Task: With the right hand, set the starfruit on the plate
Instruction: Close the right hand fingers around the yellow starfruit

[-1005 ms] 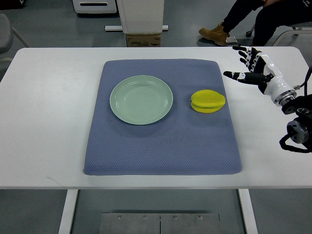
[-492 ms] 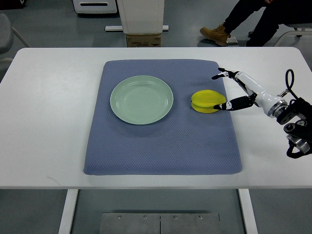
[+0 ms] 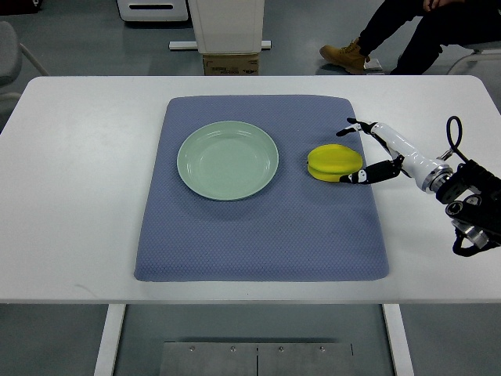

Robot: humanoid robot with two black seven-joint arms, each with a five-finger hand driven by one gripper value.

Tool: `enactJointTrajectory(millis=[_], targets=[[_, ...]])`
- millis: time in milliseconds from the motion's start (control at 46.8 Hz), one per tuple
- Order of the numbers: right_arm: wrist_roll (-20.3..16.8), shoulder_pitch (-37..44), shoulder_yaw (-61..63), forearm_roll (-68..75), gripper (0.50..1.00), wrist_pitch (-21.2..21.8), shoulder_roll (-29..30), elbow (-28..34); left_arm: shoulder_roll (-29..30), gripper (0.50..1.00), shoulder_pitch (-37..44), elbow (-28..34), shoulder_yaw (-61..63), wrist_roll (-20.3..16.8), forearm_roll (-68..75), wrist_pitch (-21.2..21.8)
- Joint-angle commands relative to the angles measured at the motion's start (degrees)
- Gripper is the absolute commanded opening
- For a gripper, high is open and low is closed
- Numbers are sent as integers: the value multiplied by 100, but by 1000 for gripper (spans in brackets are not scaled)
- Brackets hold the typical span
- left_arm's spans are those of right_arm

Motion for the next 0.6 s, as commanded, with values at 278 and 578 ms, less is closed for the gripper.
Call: enactJointTrajectory(millis=[278, 578], targets=[[-99, -26, -30, 80, 1000, -8, 97, -66, 0, 1000, 0, 0, 0, 0, 0, -6], [-257, -17, -39, 300, 939, 0, 317, -163, 0, 1000, 0, 0, 0, 0, 0, 3]])
